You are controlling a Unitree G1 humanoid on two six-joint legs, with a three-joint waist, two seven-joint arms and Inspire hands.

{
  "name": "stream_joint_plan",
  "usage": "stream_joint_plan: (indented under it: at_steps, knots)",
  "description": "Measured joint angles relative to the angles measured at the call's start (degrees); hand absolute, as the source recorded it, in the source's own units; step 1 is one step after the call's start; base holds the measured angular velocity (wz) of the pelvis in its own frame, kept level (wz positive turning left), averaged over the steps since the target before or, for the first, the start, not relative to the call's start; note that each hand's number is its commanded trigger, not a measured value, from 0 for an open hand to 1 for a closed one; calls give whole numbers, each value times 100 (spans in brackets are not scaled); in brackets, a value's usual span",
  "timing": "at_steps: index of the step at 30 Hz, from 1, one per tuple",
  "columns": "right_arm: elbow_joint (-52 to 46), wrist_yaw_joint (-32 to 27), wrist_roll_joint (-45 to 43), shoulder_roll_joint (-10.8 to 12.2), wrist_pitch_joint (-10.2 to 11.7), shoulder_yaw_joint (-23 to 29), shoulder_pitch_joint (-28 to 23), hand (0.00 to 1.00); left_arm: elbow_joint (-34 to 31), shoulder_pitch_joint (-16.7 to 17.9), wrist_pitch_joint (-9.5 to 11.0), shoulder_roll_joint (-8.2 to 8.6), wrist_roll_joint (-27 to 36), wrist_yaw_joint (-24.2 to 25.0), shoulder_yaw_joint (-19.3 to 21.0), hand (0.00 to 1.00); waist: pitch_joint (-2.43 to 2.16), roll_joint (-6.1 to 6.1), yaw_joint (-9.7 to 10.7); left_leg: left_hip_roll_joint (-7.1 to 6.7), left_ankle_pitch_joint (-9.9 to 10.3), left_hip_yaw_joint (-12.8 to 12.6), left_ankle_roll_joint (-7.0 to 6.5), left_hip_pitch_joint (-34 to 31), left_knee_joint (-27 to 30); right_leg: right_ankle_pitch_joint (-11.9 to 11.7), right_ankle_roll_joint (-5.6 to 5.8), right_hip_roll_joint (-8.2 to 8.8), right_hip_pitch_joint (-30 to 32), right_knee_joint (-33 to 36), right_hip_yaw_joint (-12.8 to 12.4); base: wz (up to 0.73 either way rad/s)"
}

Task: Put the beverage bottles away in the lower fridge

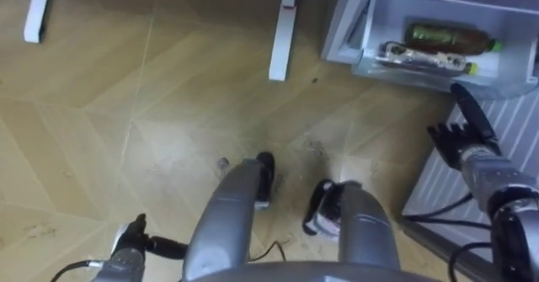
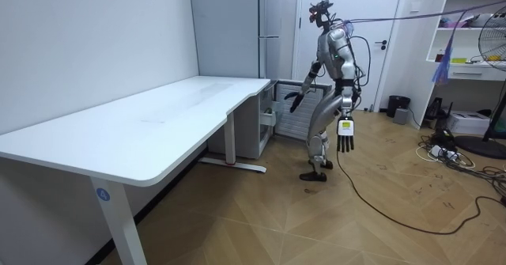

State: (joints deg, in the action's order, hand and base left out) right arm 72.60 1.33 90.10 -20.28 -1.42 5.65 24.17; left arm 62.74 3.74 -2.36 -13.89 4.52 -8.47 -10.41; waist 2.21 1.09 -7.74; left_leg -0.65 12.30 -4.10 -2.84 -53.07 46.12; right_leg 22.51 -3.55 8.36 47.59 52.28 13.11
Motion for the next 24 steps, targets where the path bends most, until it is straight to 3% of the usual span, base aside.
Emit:
stream_joint_plan:
  at_steps: [4,9,13,18,21,24]
  knots:
    - [-236,23,94,-181,29,2,176,0,-93,-5,18,-65,56,-12,-17,0,1,60,12,-106,51,31,13,-594,449,223,-36,245,601,634,43,21]
    - [-418,164,288,-370,76,-7,555,0,-101,-3,17,-91,232,-46,-156,0,7,95,-10,-109,169,55,-2,-1147,989,409,-71,343,1087,1189,67,9]
    - [-423,136,415,-359,70,-62,571,0,-160,32,-20,-280,424,-32,-156,0,-2,184,-1,-112,302,127,8,-1452,1423,594,-124,394,1314,1575,113,4]
    - [-428,144,439,-382,203,-62,661,0,-359,37,16,-387,485,18,-156,0,1,189,-16,-114,337,129,-28,-1759,1714,647,-106,464,1617,1885,64,-1]
    - [-446,133,455,-441,212,-64,726,0,-545,221,26,-419,465,15,-156,0,2,193,-46,-121,340,137,-33,-1936,1843,649,-103,469,1813,2013,15,-6]
    - [-623,-36,511,-512,234,-64,738,0,-782,471,26,-481,390,7,-152,0,1,203,-41,-233,345,122,-42,-2042,1928,657,-90,579,1977,2187,-64,0]
